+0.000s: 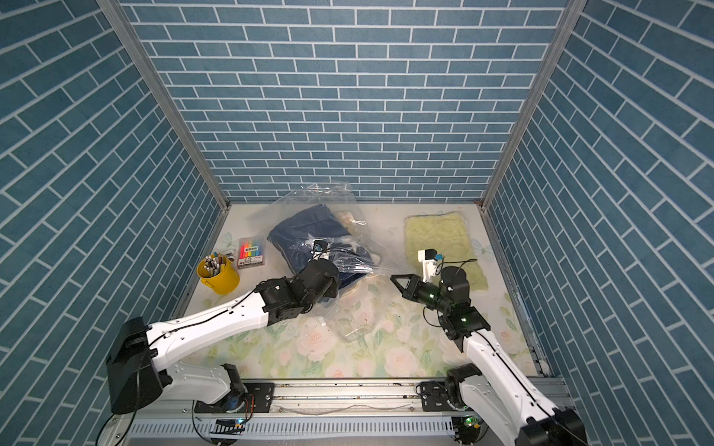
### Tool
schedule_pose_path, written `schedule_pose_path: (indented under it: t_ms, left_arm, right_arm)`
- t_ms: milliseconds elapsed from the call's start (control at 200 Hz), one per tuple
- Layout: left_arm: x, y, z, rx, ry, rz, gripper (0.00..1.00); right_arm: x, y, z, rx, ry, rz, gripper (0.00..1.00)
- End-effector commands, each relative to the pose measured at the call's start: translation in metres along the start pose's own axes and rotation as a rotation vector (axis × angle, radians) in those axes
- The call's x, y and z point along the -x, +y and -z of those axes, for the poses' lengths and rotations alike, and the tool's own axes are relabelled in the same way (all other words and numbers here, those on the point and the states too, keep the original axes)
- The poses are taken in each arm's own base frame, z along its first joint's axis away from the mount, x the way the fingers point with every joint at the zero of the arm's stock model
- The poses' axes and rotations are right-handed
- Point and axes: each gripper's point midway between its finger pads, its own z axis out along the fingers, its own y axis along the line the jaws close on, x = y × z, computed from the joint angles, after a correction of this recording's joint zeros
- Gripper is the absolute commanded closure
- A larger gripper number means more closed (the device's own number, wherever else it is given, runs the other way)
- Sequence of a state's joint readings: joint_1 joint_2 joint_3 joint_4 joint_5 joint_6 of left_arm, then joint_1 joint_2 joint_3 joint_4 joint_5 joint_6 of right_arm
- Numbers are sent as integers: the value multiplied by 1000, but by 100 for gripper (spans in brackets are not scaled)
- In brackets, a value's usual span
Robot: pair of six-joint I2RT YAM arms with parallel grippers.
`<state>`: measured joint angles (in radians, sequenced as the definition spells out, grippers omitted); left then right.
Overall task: Take the blanket out of the vacuum bag
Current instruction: Take out the blanket from the vacuum bag.
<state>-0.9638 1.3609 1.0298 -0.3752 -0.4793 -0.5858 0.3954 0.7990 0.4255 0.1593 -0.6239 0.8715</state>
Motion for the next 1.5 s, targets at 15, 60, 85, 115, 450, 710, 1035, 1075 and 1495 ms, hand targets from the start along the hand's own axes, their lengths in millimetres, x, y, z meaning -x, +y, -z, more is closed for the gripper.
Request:
schedule_pose_path:
  t_ms: [15,60,85,115,450,710,1035,1075,1495]
  left_arm:
    - [-2,3,3,20,2,-21,100]
    - [-3,3,3,19,-1,-19,100]
    - [-4,3,2,17,-1,-15,100]
    - [-5,2,2,15,0,-14,100]
    - [13,-9,19,-53,-40,6,100]
    - [19,-12,24,-81,-59,16,100]
    - [11,-10,28,-116,-57,15,100]
    - [10,-9,29,-122,-58,17,100]
    - [-6,-11,29,-176,-39,9,100]
  right_arm:
    - [-35,-2,0,-16,66,-13,96]
    - [-43,-1,2,-17,81,-3,95]
    - [-46,1,3,-15,88,4,95]
    - [-50,4,5,-4,93,16,94]
    - [-99,0,-36,3,116,35,96]
    - [-142,4,-96,-8,251,60,98]
    - [-76,-16,-136,-43,98,-77,85]
    - [-67,-15,-138,-42,61,-100,75]
    - [-35,-31,-158,67,-99,-408,47]
